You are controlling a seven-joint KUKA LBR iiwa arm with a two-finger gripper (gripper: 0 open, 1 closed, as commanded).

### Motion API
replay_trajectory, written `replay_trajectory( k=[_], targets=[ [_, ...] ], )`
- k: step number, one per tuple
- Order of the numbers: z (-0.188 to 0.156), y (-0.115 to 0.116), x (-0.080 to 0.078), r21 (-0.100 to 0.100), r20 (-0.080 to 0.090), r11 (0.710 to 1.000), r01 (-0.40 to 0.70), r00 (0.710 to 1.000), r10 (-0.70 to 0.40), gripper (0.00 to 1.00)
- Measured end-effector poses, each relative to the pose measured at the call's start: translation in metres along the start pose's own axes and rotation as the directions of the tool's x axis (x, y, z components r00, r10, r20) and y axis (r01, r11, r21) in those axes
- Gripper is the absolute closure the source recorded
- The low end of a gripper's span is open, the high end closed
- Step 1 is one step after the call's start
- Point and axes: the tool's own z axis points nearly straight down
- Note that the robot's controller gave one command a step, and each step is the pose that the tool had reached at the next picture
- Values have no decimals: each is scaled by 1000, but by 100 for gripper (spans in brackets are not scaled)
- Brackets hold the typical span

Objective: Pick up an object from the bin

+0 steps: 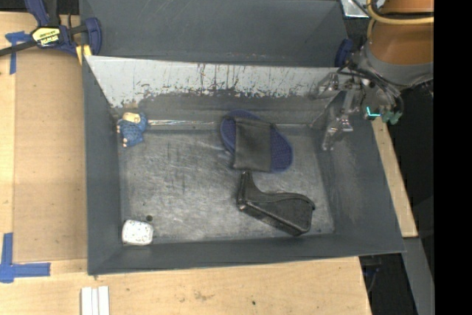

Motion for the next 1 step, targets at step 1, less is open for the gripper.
replay_trajectory(
  k=[1],
  targets=[
    [85, 117, 7, -2, 3, 949, 315, 949, -315, 0]
  ],
)
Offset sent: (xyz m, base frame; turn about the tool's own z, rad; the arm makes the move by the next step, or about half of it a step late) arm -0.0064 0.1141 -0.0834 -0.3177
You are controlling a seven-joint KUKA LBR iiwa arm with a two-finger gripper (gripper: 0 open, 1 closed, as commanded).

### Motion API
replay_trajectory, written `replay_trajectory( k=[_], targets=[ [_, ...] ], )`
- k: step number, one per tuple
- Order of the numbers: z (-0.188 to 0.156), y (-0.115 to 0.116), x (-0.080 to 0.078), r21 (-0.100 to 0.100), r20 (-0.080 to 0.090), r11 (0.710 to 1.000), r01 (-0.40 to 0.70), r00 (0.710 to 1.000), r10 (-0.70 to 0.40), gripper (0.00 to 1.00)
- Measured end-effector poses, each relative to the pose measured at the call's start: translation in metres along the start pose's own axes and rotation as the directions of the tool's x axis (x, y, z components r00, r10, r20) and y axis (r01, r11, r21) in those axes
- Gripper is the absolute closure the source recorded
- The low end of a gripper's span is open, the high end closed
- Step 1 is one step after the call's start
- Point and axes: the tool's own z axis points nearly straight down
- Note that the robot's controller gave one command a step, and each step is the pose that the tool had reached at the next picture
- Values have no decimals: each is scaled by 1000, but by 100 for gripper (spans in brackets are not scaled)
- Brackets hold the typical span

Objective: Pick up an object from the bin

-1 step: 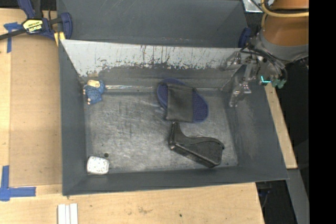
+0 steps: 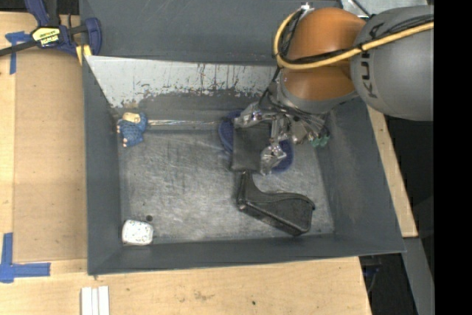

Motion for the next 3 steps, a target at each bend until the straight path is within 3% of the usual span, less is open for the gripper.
replay_trajectory(
  k=[1, 2, 3],
  targets=[
    [25, 12, -28, 5, 6, 974, 225, 974, -225, 0],
    [23, 12, -31, 7, 15, 975, 224, 974, -224, 100],
    [-104, 22, -25, 10, 11, 937, 348, 937, -349, 100]
  ],
)
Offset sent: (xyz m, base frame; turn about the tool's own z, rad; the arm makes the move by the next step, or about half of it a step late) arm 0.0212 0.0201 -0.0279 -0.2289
